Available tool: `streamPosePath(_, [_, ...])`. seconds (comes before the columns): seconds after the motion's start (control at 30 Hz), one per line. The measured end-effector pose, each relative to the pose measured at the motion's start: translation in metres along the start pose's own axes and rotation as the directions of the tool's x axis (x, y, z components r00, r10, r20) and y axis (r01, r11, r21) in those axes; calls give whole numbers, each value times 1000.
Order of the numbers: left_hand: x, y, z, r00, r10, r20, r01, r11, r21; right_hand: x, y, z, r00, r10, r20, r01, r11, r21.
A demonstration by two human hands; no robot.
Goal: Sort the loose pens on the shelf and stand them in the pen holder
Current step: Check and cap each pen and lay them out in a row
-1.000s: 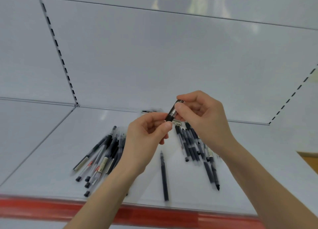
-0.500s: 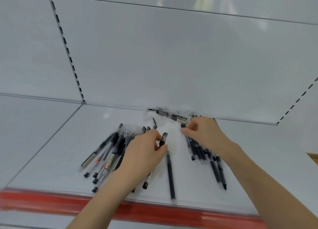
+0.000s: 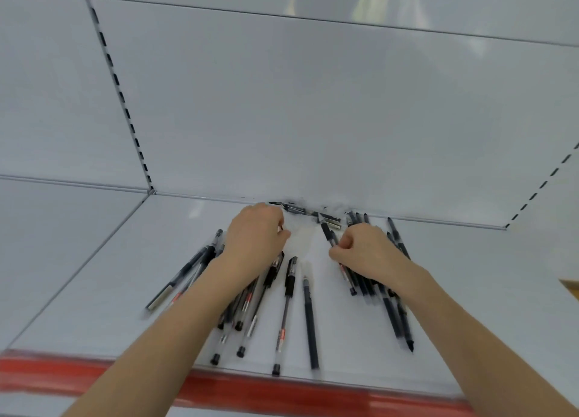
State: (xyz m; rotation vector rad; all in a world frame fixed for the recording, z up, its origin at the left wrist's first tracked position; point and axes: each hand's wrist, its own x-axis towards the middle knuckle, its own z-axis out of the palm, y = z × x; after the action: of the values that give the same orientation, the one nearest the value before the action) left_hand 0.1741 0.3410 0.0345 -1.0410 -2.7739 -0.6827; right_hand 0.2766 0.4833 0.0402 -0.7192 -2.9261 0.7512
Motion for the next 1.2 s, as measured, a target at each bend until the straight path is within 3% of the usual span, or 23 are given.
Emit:
streamPosePath(0.2, [30, -8, 17, 988, -69, 137, 50, 989, 136, -13, 14, -11, 995, -3, -102, 20, 986, 168])
streamPosePath(0.43, [30, -14, 14, 984, -65, 168, 83, 991, -103, -25, 17, -13, 995, -9, -97, 33, 969, 244])
streamPosePath(0.5, [28, -14, 8, 991, -54, 125, 84, 964, -254, -29, 14, -14, 993, -25, -112, 59, 946, 318])
streamPosePath(0.63, [11, -5, -14, 996, -65, 57, 86, 782, -618, -37, 5, -17, 972, -89, -219, 176, 891, 418])
streamPosePath(0.73, [-7, 1, -30, 993, -65, 99, 118, 509, -853, -45, -1, -20, 953, -155, -260, 262, 853, 452])
streamPosePath(0.83, [-19, 3, -38, 987, -81, 138, 156, 290, -944, -52, -8, -23, 938, -209, -276, 319, 829, 458])
streamPosePath(0.97, [-26, 4, -43, 986, -97, 134, 153, 221, -963, -55, -16, -23, 918, -265, -296, 373, 831, 412])
streamPosePath(1.2, [-28, 2, -46, 992, -88, 94, 111, 199, -974, -59, -22, -23, 916, -307, -259, 391, 832, 393])
